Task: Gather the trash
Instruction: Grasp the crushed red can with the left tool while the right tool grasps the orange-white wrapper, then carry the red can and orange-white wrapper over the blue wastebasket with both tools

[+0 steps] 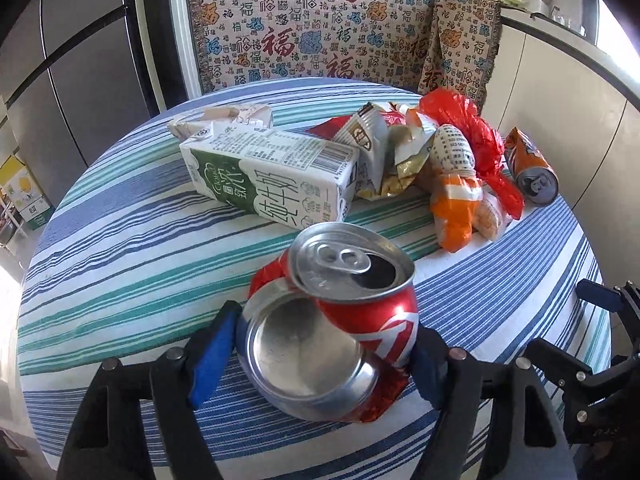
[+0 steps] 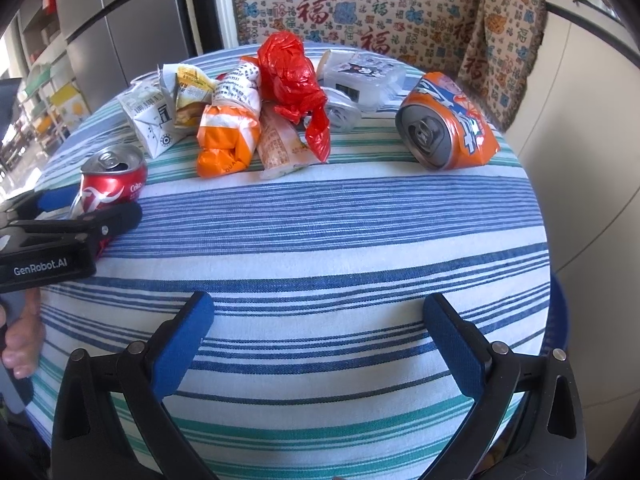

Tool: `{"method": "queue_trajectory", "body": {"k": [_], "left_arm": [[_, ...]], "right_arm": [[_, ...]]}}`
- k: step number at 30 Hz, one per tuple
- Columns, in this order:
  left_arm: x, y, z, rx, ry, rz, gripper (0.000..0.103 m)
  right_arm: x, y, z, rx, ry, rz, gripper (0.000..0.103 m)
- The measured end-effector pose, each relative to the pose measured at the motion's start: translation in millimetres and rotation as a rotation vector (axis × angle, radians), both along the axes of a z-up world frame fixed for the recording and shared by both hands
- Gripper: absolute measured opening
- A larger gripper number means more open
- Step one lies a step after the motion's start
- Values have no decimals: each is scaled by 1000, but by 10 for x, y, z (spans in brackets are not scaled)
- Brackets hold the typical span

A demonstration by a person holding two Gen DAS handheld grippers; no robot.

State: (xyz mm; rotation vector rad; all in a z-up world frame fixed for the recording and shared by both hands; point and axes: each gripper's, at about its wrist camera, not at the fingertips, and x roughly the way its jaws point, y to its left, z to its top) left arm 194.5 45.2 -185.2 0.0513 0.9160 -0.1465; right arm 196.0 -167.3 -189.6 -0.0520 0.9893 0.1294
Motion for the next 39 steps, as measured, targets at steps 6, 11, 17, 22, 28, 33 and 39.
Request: {"method": "queue_trajectory", "body": {"k": [6, 11, 17, 22, 28, 33, 39], "left_arm": [[-69, 144, 15, -34, -2, 25, 78], [-211, 283, 14, -29, -2, 56, 78], [-318, 355, 3, -31, -4, 69, 78], [-343, 375, -3, -31, -4, 70, 78], [-425, 412, 9, -52, -6, 65, 78], [-486, 392, 23, -84, -4, 64, 78], [-518, 325, 41, -74, -2, 60, 78]], "right_arm": [[50, -8, 18, 55, -26, -19, 98], [133, 148, 63, 208, -7, 66, 85], [547, 582, 23, 245, 0, 92, 65], [840, 642, 19, 240, -26, 31, 53], [534, 509, 95, 264, -32, 73, 30], [13, 328, 115, 255, 80, 131, 32], [85, 243, 176, 233, 72, 117, 61]]}}
